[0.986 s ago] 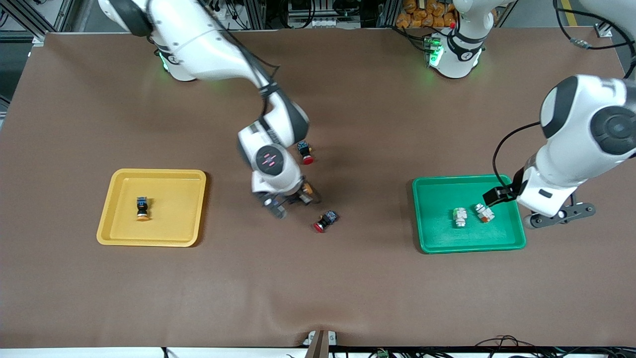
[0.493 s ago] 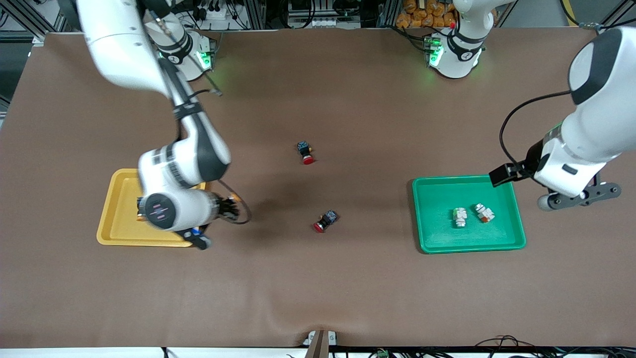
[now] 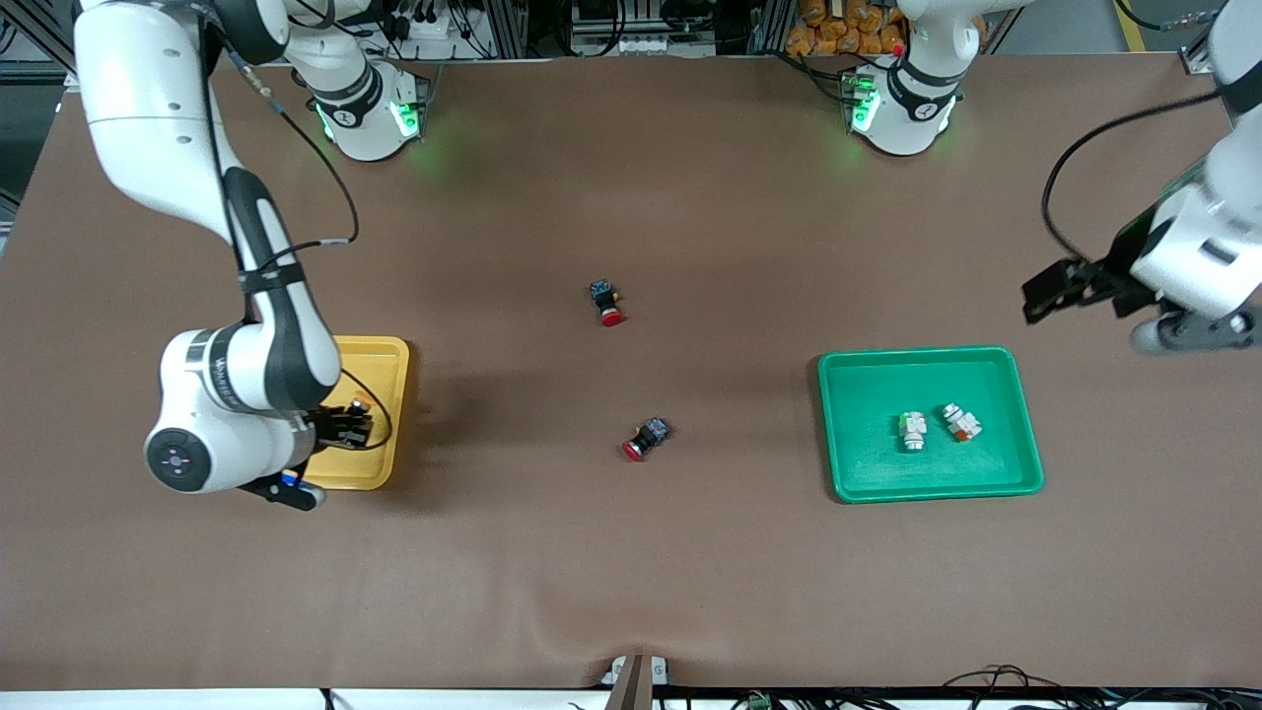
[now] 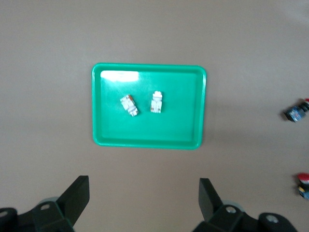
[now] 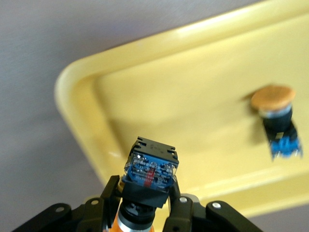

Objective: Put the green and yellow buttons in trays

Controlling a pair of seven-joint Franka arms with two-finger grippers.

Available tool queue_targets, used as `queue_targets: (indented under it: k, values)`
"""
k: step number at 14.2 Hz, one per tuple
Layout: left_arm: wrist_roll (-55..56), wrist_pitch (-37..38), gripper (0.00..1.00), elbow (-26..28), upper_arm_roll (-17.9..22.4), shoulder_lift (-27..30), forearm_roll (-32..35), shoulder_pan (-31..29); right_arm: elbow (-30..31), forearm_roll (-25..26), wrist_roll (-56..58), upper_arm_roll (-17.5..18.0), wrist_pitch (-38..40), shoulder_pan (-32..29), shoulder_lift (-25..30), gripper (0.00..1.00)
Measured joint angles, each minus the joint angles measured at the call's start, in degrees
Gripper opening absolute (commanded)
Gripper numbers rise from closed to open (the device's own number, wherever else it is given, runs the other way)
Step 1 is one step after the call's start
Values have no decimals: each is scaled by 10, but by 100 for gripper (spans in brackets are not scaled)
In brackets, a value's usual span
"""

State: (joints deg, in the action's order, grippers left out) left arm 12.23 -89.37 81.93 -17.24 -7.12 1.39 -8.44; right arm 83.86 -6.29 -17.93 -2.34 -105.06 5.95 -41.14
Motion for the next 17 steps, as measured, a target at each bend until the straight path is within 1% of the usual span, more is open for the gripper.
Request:
queue_targets:
  k: [1,3,4,5,6,7,9,11,13,15,17]
  values:
    - [-13,6,100,13,35,18,-19,19,19,0,20,0,-24,-7,-1,99]
    - [-25,16,100,46,105,51,-36,69,44,0,36,0,-51,-11,-2,100]
    - [-25,19,100,65,126,66,-37,87,45,0,37,2,-53,-11,-1,100]
    - [-25,20,100,86,135,83,-38,97,42,-1,37,5,-51,-11,1,100]
    - [-25,20,100,108,138,100,-38,102,30,-4,37,12,-39,-11,4,100]
    - [-25,19,100,129,138,118,-38,106,5,-8,37,21,-18,-10,7,100]
    - [-25,19,100,157,138,152,-38,111,-62,-15,36,36,27,-5,16,100]
    - [-25,19,100,173,139,180,-38,111,-120,-15,37,43,48,-1,26,100]
    - [-25,18,100,180,139,195,-38,111,-175,-15,37,44,72,-1,31,100]
    - [-25,13,100,183,139,196,-35,111,-219,-15,38,44,87,-3,40,100]
    - [-25,7,100,186,140,196,-28,111,-240,-15,39,49,103,-3,76,100]
